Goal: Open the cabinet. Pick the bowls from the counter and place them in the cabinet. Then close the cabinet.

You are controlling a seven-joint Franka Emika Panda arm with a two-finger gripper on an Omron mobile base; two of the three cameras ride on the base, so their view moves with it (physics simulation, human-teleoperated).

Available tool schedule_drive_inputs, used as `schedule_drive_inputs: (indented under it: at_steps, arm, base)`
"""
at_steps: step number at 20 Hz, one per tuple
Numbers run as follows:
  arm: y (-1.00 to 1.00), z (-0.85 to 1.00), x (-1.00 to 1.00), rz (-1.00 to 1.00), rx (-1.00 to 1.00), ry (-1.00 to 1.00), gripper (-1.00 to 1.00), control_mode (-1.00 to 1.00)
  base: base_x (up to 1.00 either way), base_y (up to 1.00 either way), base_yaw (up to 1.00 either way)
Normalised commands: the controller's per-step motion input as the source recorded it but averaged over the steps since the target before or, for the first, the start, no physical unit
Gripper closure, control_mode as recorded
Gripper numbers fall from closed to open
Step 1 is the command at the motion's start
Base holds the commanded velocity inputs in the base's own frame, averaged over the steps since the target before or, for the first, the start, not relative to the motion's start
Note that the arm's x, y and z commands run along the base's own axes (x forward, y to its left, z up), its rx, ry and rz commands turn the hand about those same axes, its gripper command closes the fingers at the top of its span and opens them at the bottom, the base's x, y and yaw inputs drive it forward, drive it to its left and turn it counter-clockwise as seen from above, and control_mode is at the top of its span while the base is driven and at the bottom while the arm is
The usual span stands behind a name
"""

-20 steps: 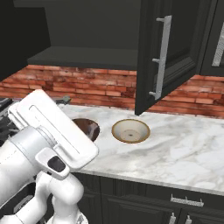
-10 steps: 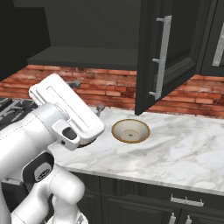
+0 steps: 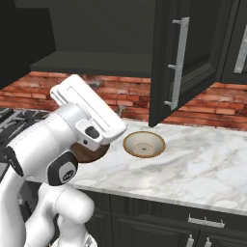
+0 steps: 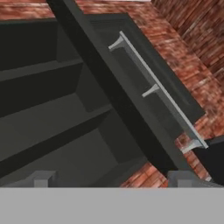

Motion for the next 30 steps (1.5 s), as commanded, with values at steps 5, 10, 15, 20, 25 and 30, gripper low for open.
schedule_drive_inputs:
  at_steps: [5, 10, 15, 20, 25, 30]
  arm:
    - [-0.53, 0.0, 0.31, -0.09, 0.0, 0.01, -1.0, -1.0]
    - [-0.36, 0.0, 0.42, -0.09, 0.0, 0.0, -1.0, -1.0]
    - [-0.46, 0.0, 0.45, -0.08, 0.0, 0.01, -1.0, -1.0]
    - [-0.69, 0.0, 0.37, -0.09, 0.0, 0.02, -1.0, -1.0]
    - [-0.87, 0.0, 0.21, -0.12, 0.0, 0.02, -1.0, -1.0]
    - [-0.38, 0.0, -0.28, -0.04, 0.0, 0.0, -1.0, -1.0]
  base:
    - [0.0, 0.0, 0.0]
    - [0.0, 0.0, 0.0]
    - [0.0, 0.0, 0.0]
    - [0.0, 0.0, 0.0]
    - [0.0, 0.0, 0.0]
    - [0.0, 0.0, 0.0]
